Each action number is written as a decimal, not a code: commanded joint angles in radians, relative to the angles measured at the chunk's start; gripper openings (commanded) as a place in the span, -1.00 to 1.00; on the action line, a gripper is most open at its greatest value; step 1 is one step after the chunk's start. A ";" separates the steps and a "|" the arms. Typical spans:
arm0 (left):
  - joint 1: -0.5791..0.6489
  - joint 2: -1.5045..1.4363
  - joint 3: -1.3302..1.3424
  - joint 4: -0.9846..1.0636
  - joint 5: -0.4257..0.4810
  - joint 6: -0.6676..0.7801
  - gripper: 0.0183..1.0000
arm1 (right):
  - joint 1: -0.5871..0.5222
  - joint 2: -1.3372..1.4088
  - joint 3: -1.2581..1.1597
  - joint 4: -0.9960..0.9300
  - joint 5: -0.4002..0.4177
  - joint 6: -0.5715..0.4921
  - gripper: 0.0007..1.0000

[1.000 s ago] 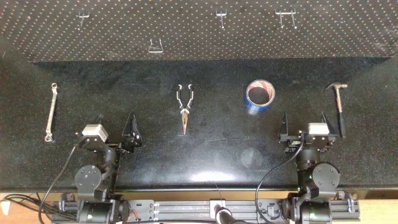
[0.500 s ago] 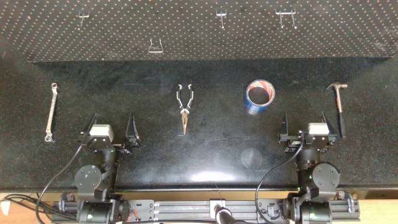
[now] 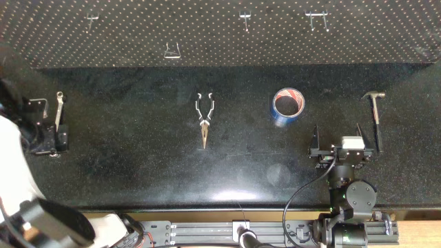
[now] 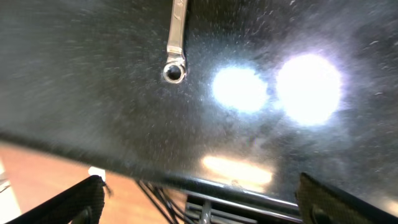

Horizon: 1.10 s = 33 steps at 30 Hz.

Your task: Place Tools Onto Pegboard

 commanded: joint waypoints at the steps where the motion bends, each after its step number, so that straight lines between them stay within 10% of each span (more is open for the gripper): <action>1: 0.079 0.138 0.007 0.098 0.058 0.316 0.96 | -0.004 -0.006 -0.007 -0.001 0.006 -0.006 0.95; 8: 0.079 0.280 0.008 0.298 0.231 0.317 0.96 | -0.004 -0.006 -0.007 -0.001 0.006 -0.006 0.95; 26: 0.073 0.436 0.017 0.391 0.267 0.248 0.91 | -0.004 -0.006 -0.007 -0.001 0.006 -0.006 0.95; 29: 0.073 0.446 0.017 0.390 0.268 0.247 0.21 | -0.004 -0.006 -0.007 -0.001 0.006 -0.006 0.95; 31: 0.073 0.447 0.017 0.391 0.268 0.248 -0.98 | -0.004 -0.006 -0.007 -0.001 0.006 -0.006 0.95; 33: 0.073 0.447 0.017 0.391 0.268 0.248 -0.98 | -0.004 -0.006 -0.007 -0.001 0.006 -0.006 0.95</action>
